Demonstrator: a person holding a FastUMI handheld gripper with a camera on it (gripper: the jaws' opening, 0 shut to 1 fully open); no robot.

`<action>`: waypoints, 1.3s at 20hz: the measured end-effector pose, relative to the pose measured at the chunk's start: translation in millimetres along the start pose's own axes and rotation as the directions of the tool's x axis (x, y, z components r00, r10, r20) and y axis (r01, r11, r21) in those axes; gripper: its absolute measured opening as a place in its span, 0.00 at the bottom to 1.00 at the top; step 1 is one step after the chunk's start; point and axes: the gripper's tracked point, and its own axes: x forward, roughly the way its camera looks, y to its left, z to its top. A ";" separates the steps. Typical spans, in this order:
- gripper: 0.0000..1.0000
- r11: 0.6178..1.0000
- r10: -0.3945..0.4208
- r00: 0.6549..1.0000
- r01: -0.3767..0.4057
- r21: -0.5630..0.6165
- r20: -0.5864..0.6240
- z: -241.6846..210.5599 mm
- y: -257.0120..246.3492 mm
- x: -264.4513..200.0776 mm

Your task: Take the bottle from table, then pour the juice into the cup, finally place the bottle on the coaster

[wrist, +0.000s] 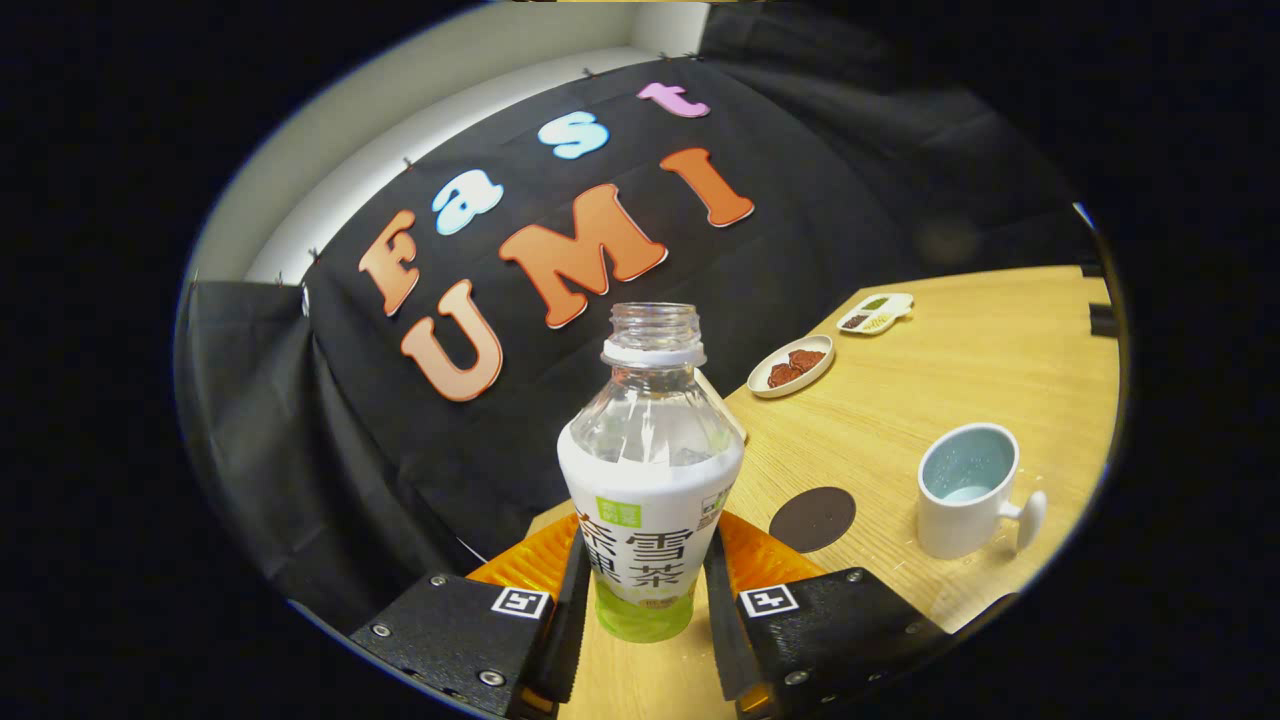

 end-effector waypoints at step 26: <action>0.55 0.673 0.026 0.993 -0.101 0.733 0.113 38.6 0.5 14.2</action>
